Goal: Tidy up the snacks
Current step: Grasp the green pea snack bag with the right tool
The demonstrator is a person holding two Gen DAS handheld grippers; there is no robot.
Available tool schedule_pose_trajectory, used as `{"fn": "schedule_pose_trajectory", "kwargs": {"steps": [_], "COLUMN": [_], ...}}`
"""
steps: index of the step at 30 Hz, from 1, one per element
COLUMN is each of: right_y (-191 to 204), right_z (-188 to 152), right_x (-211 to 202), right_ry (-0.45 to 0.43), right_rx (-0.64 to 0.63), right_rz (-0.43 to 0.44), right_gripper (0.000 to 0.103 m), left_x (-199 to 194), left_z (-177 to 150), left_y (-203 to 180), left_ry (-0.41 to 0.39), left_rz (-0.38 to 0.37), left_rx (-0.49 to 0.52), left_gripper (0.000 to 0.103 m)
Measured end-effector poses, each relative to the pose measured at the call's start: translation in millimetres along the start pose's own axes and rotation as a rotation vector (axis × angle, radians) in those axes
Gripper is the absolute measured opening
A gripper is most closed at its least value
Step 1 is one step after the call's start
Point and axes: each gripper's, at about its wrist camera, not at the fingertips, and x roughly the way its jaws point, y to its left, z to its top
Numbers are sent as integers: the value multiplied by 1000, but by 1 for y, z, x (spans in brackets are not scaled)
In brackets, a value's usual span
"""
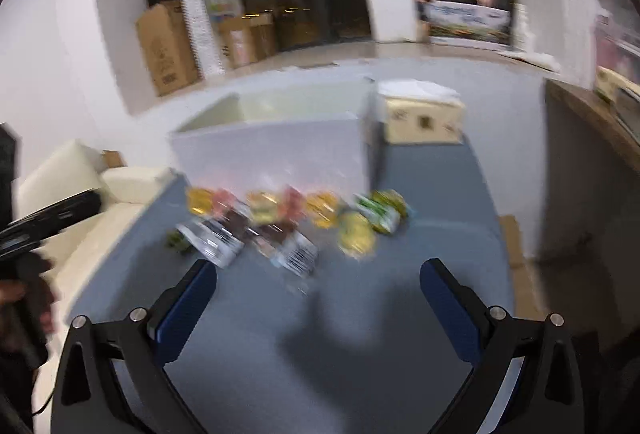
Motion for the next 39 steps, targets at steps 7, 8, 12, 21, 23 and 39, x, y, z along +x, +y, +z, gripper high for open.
{"fn": "schedule_pose_trajectory", "kwargs": {"steps": [7, 8, 12, 21, 23, 39], "right_y": [-29, -32, -42, -53, -54, -27], "right_z": [22, 27, 49, 57, 57, 46], "right_x": [31, 39, 82, 154, 155, 34], "right_ry": [7, 9, 57, 201, 200, 37], "right_rx": [78, 80, 116, 166, 186, 116], "right_rz": [-2, -4, -24, -54, -35, 100], "right_gripper": [103, 103, 103, 73, 63, 53], "left_x": [-17, -18, -18, -12, -8, 94], "left_z": [-19, -20, -22, -26, -26, -7], "left_y": [-3, -3, -1, 21, 25, 19], "left_ry": [6, 8, 26, 57, 62, 208], "left_rz": [22, 25, 28, 62, 60, 66], "left_rx": [-9, -11, -4, -29, -36, 150], "left_gripper": [103, 103, 103, 103, 103, 103]}}
